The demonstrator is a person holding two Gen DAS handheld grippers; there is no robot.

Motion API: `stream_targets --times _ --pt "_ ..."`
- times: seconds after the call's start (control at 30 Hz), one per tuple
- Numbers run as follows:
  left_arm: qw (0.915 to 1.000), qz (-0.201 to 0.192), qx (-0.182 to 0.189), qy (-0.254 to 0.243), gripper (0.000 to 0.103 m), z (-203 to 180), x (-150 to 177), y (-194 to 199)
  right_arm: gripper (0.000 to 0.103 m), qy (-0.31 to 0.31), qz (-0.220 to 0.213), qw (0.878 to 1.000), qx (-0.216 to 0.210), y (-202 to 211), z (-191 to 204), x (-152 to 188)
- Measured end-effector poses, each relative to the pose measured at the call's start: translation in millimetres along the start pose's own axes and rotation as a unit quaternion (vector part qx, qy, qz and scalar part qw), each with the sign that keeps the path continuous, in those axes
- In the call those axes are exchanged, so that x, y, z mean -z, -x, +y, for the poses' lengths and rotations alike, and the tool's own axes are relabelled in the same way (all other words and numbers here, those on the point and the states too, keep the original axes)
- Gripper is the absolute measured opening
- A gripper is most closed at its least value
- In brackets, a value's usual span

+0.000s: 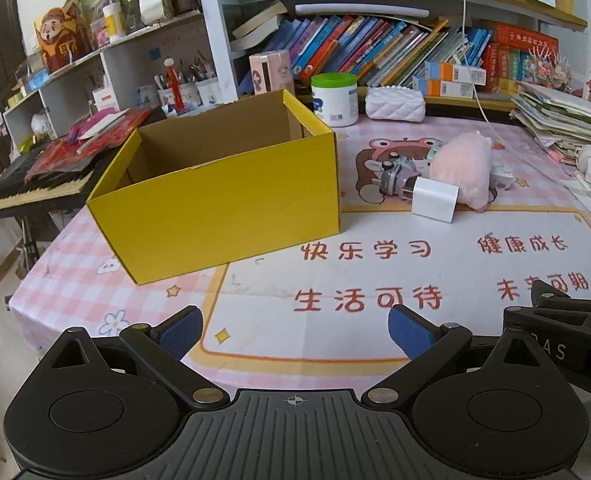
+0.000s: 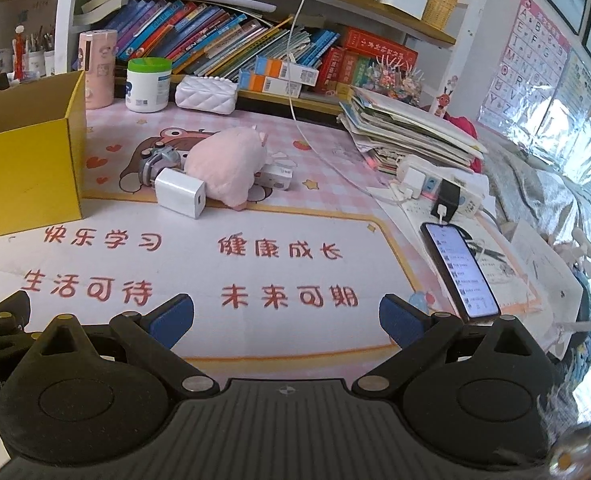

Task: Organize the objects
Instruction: 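Withdraw both grippers from the box back toward the pink pig plush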

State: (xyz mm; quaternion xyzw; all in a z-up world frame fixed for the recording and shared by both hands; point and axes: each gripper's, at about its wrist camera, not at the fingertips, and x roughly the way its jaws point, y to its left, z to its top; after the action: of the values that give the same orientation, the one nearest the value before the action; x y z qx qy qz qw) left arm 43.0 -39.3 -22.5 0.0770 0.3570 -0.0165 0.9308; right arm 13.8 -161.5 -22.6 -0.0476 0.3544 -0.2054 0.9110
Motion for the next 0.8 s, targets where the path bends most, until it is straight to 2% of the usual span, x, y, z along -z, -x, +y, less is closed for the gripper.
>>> stream_targets --times 0.43,0.8 --pt "0.9998 0.011 -0.007 0.017 0.100 -31.3 -26.3 -29.0 0.100 0.019 0.004 1.000 -0.016 -47.1 -19.1 -30.2" --pt "0.9987 0.018 -0.029 0.038 0.100 -49.7 -44.1 -49.6 0.100 0.037 0.002 0.998 -0.054 -85.8 -30.4 -54.9"
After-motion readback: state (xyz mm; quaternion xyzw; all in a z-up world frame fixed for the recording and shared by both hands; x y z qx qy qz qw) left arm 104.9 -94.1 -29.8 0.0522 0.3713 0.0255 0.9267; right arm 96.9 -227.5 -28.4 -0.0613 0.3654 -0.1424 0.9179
